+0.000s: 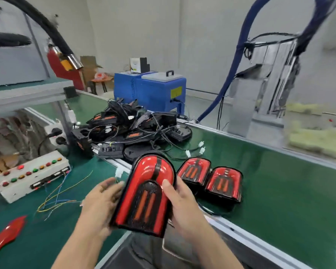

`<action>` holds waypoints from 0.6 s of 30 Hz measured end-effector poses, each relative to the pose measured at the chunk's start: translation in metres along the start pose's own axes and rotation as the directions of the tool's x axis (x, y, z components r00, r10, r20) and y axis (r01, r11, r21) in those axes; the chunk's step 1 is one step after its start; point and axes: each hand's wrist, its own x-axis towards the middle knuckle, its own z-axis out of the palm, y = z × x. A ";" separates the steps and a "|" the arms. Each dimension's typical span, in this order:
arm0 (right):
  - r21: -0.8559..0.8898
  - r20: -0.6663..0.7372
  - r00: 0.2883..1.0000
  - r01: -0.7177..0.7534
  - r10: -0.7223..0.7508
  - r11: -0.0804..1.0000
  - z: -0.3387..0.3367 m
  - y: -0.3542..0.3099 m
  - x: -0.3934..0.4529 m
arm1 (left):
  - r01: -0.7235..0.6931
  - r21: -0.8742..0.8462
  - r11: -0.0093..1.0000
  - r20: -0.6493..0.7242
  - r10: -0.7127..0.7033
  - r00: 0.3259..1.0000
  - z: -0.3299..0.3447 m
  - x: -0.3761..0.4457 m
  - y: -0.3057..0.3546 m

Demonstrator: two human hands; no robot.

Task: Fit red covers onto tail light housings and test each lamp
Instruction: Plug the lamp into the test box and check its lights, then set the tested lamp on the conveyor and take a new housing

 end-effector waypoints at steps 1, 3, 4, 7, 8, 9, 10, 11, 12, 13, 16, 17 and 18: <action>-0.019 -0.036 0.999 0.040 -0.041 0.999 -0.013 -0.008 -0.001 | 0.020 -0.002 1.000 0.025 -0.019 0.999 0.016 0.004 -0.001; -0.055 -0.098 0.988 0.114 -0.119 0.992 -0.036 -0.025 -0.002 | 0.033 0.050 0.998 0.073 -0.037 0.997 0.047 0.013 -0.005; -0.062 -0.128 0.981 0.136 -0.143 0.989 -0.045 -0.034 0.000 | 0.032 0.105 0.994 0.115 -0.044 0.992 0.063 0.017 -0.008; -0.056 -0.260 0.955 0.129 -0.139 0.990 -0.068 -0.058 0.010 | -0.028 0.284 0.959 0.229 -0.039 0.973 0.112 0.029 -0.020; -0.058 -0.301 0.945 0.115 -0.128 0.992 -0.075 -0.065 0.011 | -0.049 0.336 0.940 0.261 -0.043 0.964 0.127 0.031 -0.025; -0.066 -0.329 0.937 0.101 -0.118 0.993 -0.084 -0.072 0.012 | -0.066 0.396 0.916 0.295 -0.058 0.954 0.142 0.032 -0.029; -0.076 -0.351 0.930 0.091 -0.112 0.993 -0.095 -0.078 0.010 | -0.076 0.449 0.890 0.330 -0.086 0.940 0.156 0.032 -0.034; -0.085 -0.372 0.922 0.086 -0.112 0.993 -0.107 -0.084 0.006 | -0.081 0.489 0.868 0.365 -0.120 0.923 0.170 0.030 -0.039; -0.090 -0.396 0.911 0.085 -0.114 0.992 -0.120 -0.089 0.000 | -0.081 0.521 0.850 0.398 -0.158 0.903 0.183 0.026 -0.044; -0.087 -0.427 0.897 0.086 -0.115 0.992 -0.135 -0.093 -0.007 | -0.072 0.544 0.836 0.433 -0.206 0.878 0.196 0.020 -0.051; -0.038 -0.533 0.841 0.080 -0.088 0.996 -0.184 -0.097 -0.031 | -0.107 0.611 0.784 0.559 -0.332 0.759 0.234 -0.007 -0.075; -0.020 -0.568 0.820 0.072 -0.071 0.997 -0.199 -0.096 -0.038 | -0.136 0.633 0.762 0.583 -0.354 0.731 0.245 -0.017 -0.086; -0.005 -0.597 0.801 0.060 -0.051 0.998 -0.214 -0.094 -0.045 | -0.160 0.651 0.742 0.592 -0.365 0.718 0.253 -0.026 -0.097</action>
